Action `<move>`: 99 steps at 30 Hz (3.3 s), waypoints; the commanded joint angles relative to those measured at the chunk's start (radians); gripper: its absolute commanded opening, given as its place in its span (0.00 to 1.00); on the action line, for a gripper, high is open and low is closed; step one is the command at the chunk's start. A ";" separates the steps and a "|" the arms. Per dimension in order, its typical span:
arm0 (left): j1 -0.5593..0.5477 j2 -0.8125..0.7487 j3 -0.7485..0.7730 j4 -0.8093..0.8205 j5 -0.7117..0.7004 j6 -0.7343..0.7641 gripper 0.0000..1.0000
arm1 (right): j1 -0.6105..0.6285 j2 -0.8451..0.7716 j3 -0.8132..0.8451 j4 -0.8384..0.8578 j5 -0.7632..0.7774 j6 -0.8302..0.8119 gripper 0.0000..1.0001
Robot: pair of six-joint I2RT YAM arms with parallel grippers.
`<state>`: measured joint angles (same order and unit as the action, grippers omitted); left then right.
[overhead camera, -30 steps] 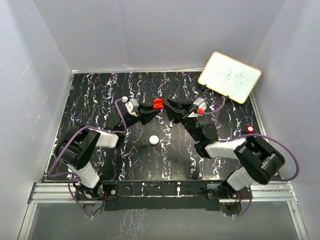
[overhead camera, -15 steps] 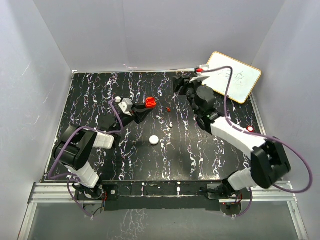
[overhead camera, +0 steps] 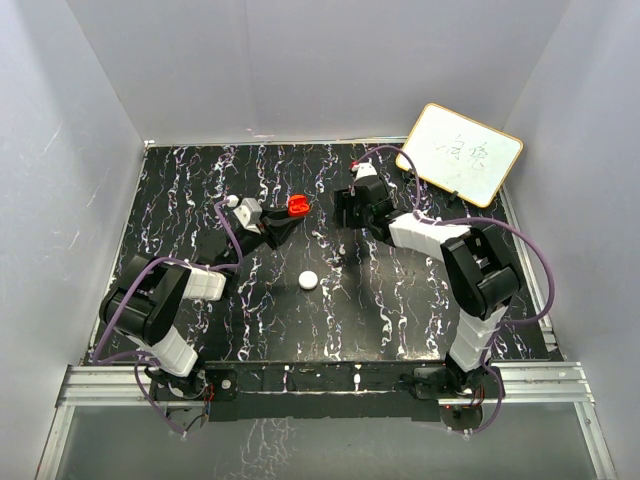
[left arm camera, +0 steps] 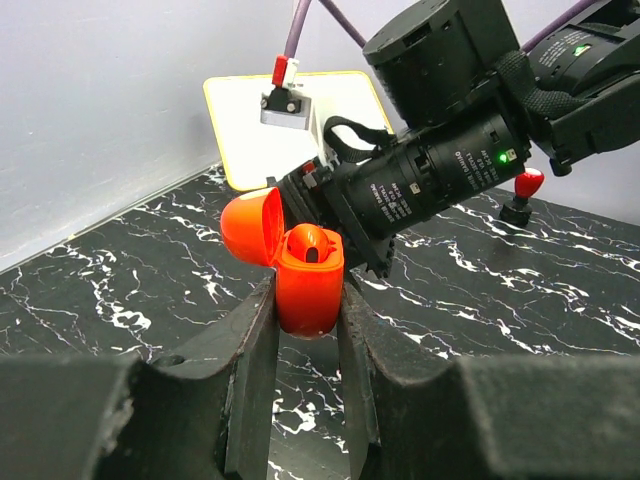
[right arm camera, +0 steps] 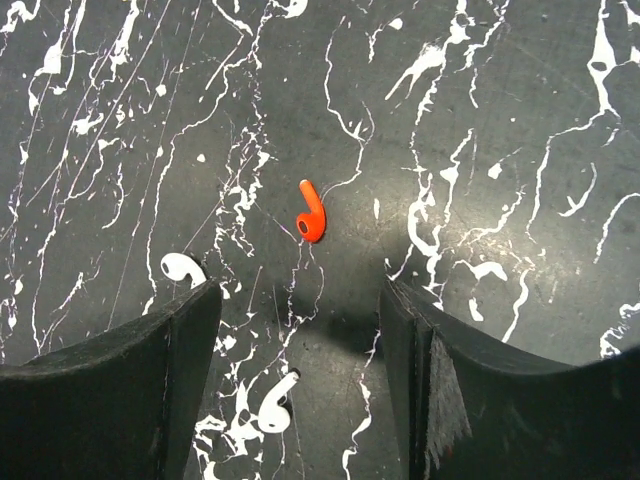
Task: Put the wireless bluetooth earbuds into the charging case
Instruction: Pick up the earbud from the center of the board.
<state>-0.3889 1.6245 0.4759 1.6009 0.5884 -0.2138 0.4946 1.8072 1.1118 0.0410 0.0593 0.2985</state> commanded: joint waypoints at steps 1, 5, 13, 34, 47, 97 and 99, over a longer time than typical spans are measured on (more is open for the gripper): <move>0.008 -0.063 -0.003 0.186 0.007 0.004 0.00 | -0.009 0.020 0.069 0.025 -0.063 0.013 0.63; 0.010 -0.063 -0.004 0.187 0.008 0.004 0.00 | -0.018 0.054 0.074 0.045 -0.110 0.029 0.63; 0.013 -0.057 -0.005 0.186 0.010 0.007 0.00 | -0.027 0.096 0.077 0.093 -0.143 0.034 0.63; 0.022 -0.063 -0.013 0.186 0.012 0.007 0.00 | -0.032 0.209 0.153 0.133 -0.200 0.053 0.62; 0.024 -0.062 -0.012 0.186 0.014 0.005 0.00 | -0.031 0.206 0.137 0.153 -0.266 0.077 0.59; 0.053 -0.091 -0.034 0.186 0.011 0.008 0.00 | 0.038 0.186 0.290 -0.005 -0.006 -0.113 0.50; 0.053 -0.090 -0.034 0.188 0.011 0.008 0.00 | 0.043 0.182 0.295 -0.027 0.015 -0.138 0.50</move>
<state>-0.3420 1.5692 0.4431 1.6009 0.5900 -0.2134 0.5232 2.0586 1.3785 0.0162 0.0040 0.2222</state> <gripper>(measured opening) 0.251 0.501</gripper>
